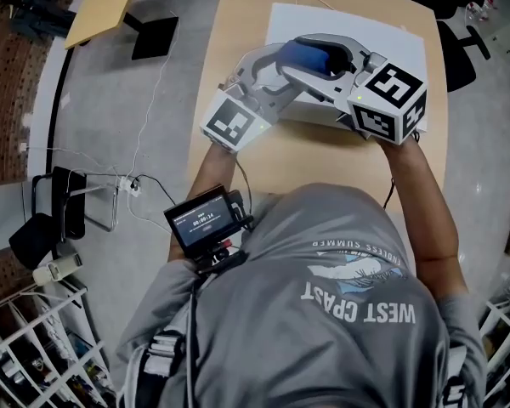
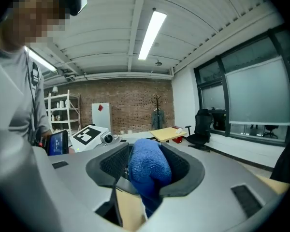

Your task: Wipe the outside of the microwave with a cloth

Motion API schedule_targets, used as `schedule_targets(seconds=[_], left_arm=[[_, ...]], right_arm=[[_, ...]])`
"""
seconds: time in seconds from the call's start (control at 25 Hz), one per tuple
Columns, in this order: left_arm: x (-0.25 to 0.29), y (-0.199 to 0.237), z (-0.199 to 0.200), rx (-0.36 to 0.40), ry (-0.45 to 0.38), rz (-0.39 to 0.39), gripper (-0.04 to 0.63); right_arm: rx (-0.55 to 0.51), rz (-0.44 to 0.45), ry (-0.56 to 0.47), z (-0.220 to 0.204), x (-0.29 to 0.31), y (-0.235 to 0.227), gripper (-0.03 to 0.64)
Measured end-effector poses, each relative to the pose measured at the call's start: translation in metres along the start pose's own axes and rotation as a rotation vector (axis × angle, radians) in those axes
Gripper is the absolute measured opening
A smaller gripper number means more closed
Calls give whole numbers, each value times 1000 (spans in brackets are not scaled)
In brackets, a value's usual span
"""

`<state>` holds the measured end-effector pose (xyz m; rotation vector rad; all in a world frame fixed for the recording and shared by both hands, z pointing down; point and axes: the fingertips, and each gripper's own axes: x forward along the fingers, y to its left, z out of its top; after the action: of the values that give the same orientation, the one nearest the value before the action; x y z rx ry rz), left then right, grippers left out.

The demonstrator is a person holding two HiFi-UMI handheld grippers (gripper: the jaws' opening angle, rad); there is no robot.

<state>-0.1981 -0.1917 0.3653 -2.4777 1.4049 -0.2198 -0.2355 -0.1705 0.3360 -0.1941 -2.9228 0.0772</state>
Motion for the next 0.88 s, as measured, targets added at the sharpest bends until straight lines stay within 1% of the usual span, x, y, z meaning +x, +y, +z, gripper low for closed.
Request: schedule_targets(seconds=[0.08,0.16,0.32,0.48,0.56,0.68,0.76,0.8,0.88], left_arm=[[-4,-1,-1,-12,-16,9,142],[-10,11,1,-38,-44,15,110],[-17,35,3,-67,-70,21,89],[-18,46,-1,-92,-74,41,83],[-21,55,-6,-117,-75,60,81],[-27,81,-21,-189,-80,117,80],[-32,106,-40,-216,-67,171,80],[-36,118,-50,-222,-52,200,80],[-42,138,-73,-197,6,254,80]], right_arm=[[-53,-55,-19,1,2,0,210],[-89,-94,-43,12,13,-6,212],[-90,-111,-82,29,29,-16,215],[-83,-153,-152,37,15,-26,216],[-72,-182,-194,39,7,-32,216],[-46,-250,-224,38,-8,-52,216],[-26,-302,-223,33,-20,-71,216],[-13,-329,-219,28,-28,-79,216],[18,-386,-209,16,-45,-93,215]])
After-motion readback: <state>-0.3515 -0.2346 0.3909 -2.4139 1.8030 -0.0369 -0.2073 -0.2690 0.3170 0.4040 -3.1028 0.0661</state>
